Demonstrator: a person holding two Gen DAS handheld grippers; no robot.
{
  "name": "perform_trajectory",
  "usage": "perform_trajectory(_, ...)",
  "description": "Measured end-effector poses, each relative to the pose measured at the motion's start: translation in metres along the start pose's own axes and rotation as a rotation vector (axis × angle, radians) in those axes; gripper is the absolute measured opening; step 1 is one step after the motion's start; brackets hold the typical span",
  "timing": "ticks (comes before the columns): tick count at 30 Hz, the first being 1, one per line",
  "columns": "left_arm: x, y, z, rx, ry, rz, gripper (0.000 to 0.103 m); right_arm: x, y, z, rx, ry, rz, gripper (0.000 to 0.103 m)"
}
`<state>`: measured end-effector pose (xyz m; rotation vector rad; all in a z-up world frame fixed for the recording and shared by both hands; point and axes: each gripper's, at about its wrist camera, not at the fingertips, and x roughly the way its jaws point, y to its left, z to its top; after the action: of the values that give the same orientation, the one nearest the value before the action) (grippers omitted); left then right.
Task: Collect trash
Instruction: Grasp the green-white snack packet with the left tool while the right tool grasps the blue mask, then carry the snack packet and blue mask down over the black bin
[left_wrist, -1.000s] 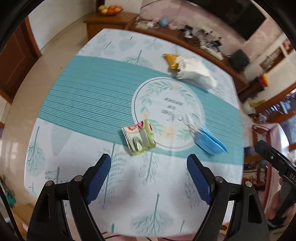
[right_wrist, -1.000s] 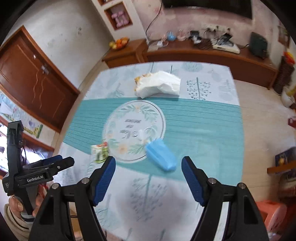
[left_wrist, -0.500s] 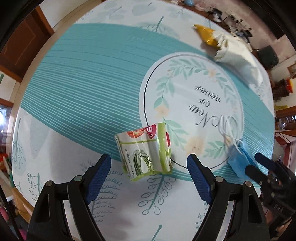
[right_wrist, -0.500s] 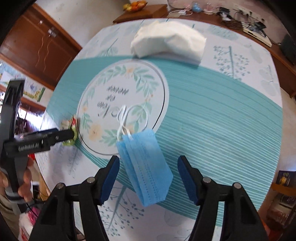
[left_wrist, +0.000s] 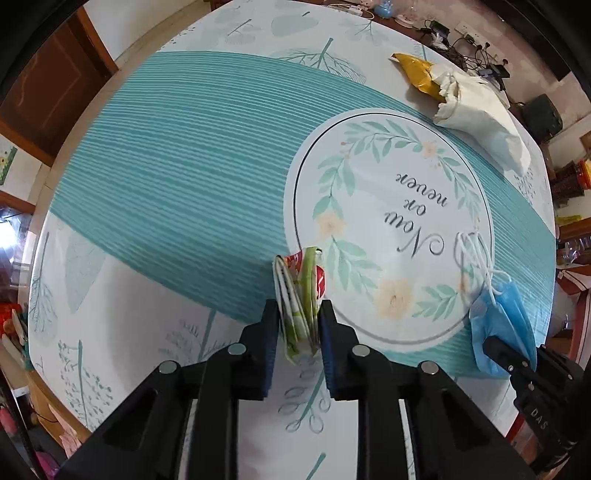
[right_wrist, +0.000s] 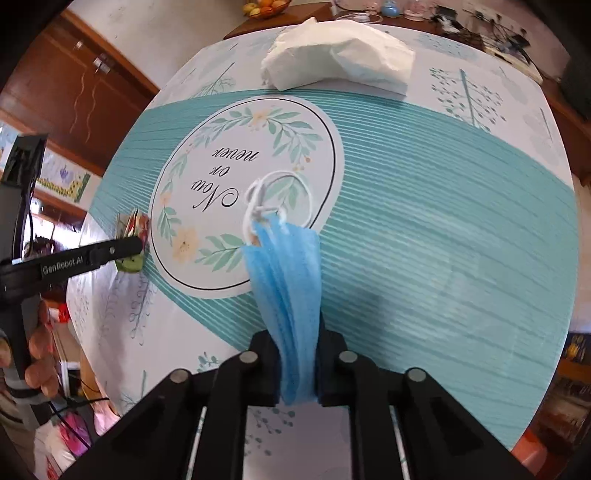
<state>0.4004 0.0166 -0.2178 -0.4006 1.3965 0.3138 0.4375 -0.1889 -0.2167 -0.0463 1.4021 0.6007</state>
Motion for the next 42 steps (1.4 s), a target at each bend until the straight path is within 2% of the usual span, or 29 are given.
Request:
perform_trajectory(5,-0.025,0.010,-0.024,0.020,-0.026,-0.036,0.017,-0.022,0.008,-0.023,0.105,-0.028,0.032,0.009)
perform_trajectory(9,-0.054,0.017,-0.053,0.094,-0.040,-0.090,0.017,-0.054,0.029,-0.050,0.137,-0.083,0.014,0.009)
perform_trajectory(14,-0.096,0.023,-0.089,0.261,-0.066,-0.176,0.017,-0.097,0.068,-0.097,0.209,-0.198,-0.040,0.009)
perform_trajectory(17,-0.122,0.036,-0.116,0.380,-0.094,-0.208,0.017,-0.119,0.099,-0.138,0.283,-0.276,-0.060,0.009)
perform_trajectory(23,-0.164,0.065,-0.168,0.545,-0.136,-0.271,0.017,-0.138,0.162,-0.210,0.350,-0.350,-0.118,0.009)
perform_trajectory(30,-0.182,0.093,-0.232,0.685,-0.101,-0.341,0.017,-0.144,0.212,-0.290,0.376,-0.319,-0.150,0.009)
perform_trajectory(35,-0.181,0.100,-0.273,0.728,-0.063,-0.387,0.017,-0.141,0.224,-0.327,0.405,-0.284,-0.181,0.009)
perform_trajectory(42,-0.150,0.103,-0.320,0.734,0.037,-0.354,0.017,-0.116,0.218,-0.375,0.479,-0.223,-0.158,0.009)
